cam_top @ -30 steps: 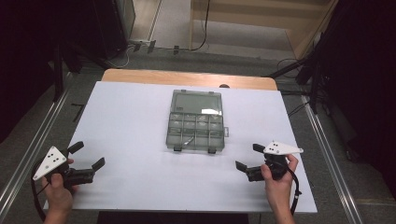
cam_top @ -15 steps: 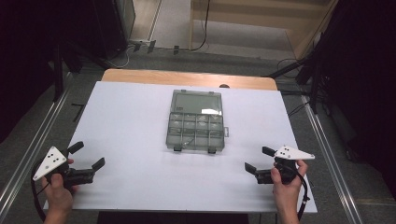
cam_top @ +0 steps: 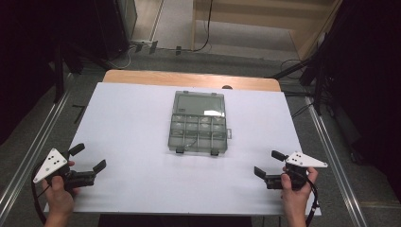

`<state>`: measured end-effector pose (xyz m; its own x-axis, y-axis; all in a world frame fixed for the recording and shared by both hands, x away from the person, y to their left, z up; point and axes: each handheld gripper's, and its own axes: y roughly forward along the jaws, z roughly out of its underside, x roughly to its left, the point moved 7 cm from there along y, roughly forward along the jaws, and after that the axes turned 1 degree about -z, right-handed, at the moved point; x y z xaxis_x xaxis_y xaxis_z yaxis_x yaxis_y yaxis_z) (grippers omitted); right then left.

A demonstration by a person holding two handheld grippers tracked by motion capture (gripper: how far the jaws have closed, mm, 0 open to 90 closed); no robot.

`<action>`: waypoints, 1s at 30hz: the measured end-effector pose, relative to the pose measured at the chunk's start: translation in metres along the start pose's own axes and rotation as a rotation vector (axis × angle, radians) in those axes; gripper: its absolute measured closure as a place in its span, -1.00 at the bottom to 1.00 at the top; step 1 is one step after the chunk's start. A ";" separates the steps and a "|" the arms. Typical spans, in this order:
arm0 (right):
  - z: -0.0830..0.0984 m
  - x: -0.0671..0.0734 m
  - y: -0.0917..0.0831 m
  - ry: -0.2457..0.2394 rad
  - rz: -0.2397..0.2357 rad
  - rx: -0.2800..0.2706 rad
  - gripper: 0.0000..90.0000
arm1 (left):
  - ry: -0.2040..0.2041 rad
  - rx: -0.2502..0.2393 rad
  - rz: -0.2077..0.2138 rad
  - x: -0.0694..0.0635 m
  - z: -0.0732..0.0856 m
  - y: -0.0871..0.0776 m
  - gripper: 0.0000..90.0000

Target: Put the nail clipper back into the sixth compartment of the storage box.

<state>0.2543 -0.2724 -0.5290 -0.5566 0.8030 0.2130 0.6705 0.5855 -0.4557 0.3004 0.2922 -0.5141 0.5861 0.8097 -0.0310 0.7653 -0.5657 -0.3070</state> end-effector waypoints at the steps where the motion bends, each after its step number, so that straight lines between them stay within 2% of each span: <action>1: 0.001 0.000 -0.001 0.009 0.000 -0.007 -1.00 | 0.000 0.000 0.000 0.000 0.000 0.000 -1.00; 7: 0.004 -0.006 -0.007 0.029 0.009 -0.045 -1.00 | 0.002 0.002 0.000 0.000 0.000 0.000 -1.00; 20: 0.008 -0.011 -0.014 0.013 0.039 -0.118 -1.00 | 0.004 0.002 0.000 0.000 0.000 0.000 -1.00; 30: 0.011 -0.015 -0.019 0.024 0.068 -0.176 -1.00 | 0.005 0.003 -0.001 0.000 0.000 0.000 -1.00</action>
<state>0.2445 -0.2972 -0.5324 -0.4971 0.8423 0.2083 0.7824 0.5389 -0.3121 0.3006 0.2919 -0.5144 0.5866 0.8095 -0.0255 0.7653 -0.5643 -0.3097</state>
